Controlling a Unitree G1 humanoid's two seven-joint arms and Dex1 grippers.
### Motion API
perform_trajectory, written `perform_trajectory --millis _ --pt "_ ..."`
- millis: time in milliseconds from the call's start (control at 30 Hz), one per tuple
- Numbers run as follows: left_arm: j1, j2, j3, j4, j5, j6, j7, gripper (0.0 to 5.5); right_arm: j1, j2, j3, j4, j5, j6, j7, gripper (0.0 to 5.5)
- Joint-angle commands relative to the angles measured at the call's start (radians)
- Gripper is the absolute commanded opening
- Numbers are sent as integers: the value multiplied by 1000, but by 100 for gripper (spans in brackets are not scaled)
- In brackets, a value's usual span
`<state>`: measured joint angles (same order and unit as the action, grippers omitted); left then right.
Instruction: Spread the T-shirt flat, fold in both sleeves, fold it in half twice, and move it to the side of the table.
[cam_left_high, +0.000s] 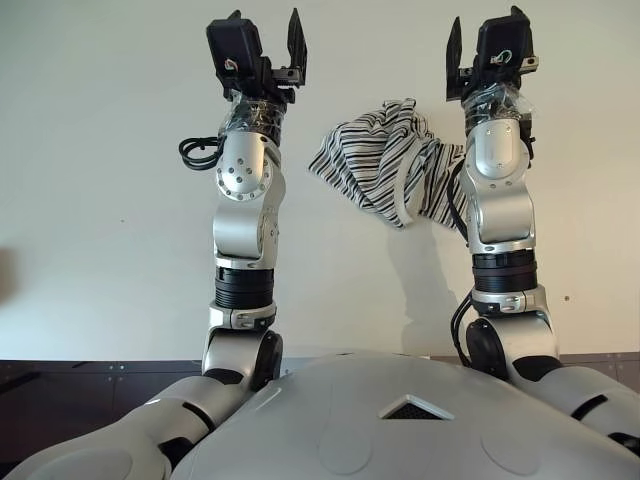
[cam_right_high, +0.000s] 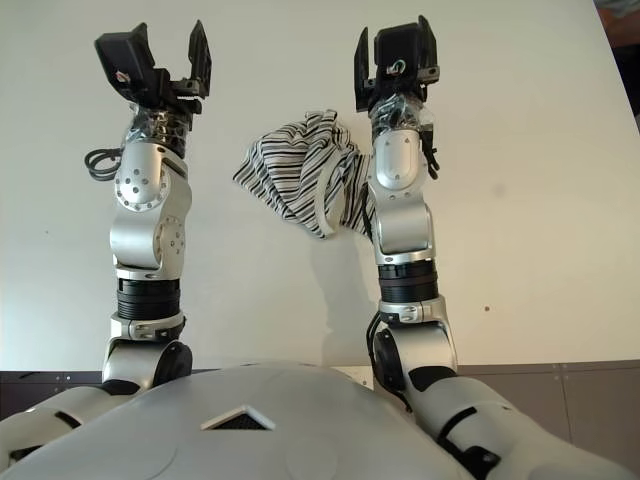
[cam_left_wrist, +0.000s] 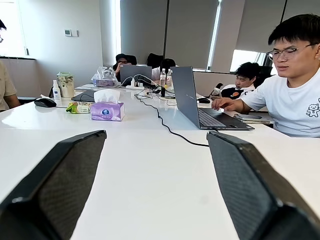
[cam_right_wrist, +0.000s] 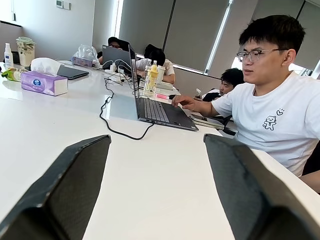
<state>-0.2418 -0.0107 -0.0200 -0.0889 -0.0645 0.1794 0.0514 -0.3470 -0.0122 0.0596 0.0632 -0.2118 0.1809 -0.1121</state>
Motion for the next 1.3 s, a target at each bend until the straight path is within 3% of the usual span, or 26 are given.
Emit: perform_trajectory --millis 33,333,567,833,1033,1300 --pt "-45 -18 14 36 3 -17 14 373 -30 -3 -16 17 14 18 3 344" --pt "-111 -31 13 131 18 -71 -2 373 -99 -18 -18 84 14 -18 6 344" --pt "-179 -17 22 205 8 -90 -34 373 -163 -138 -15 162 -5 -109 81 344" --pt "-148 -22 -26 208 42 -74 -52 373 -49 -13 54 55 -8 -66 46 344" --pt "-244 -22 10 272 35 -93 -28 373 -120 -28 25 110 -10 -91 34 344" --pt "-221 -45 2 257 42 -97 -25 373 -116 13 49 116 -25 -97 -3 344"
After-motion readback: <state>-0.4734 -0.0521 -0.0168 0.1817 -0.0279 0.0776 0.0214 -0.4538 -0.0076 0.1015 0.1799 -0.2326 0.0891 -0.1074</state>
